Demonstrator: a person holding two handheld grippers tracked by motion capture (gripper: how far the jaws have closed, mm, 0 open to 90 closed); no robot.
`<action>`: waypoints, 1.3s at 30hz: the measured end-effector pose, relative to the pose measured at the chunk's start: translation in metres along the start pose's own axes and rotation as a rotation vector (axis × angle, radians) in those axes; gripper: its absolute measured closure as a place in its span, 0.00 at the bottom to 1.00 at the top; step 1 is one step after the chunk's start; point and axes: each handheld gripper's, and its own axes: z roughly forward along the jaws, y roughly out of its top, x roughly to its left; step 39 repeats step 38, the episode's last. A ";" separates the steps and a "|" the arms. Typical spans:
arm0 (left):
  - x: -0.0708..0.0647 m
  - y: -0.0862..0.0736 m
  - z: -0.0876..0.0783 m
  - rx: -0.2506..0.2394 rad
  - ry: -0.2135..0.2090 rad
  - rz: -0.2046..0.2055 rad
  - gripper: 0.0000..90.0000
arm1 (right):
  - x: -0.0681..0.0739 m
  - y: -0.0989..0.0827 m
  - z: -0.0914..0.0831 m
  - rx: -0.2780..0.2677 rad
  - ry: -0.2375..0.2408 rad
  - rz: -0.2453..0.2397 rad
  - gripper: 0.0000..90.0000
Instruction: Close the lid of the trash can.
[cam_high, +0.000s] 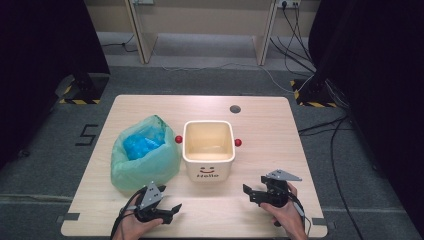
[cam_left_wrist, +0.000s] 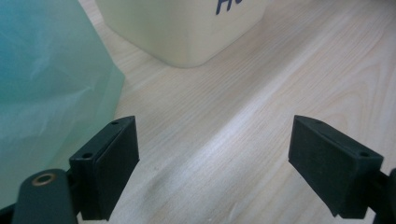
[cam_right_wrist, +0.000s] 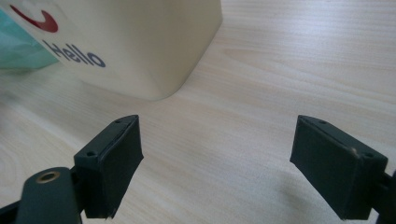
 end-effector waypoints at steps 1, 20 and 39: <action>0.000 0.000 0.000 0.006 0.005 0.003 0.17 | 0.000 -0.001 0.000 0.002 -0.001 0.000 0.18; 0.007 -0.009 0.006 0.098 0.025 0.021 0.17 | 0.001 -0.010 -0.007 0.003 -0.013 0.000 0.18; 0.010 -0.011 0.007 0.100 -0.002 -0.014 0.16 | 0.001 -0.011 -0.008 0.004 -0.024 0.009 0.18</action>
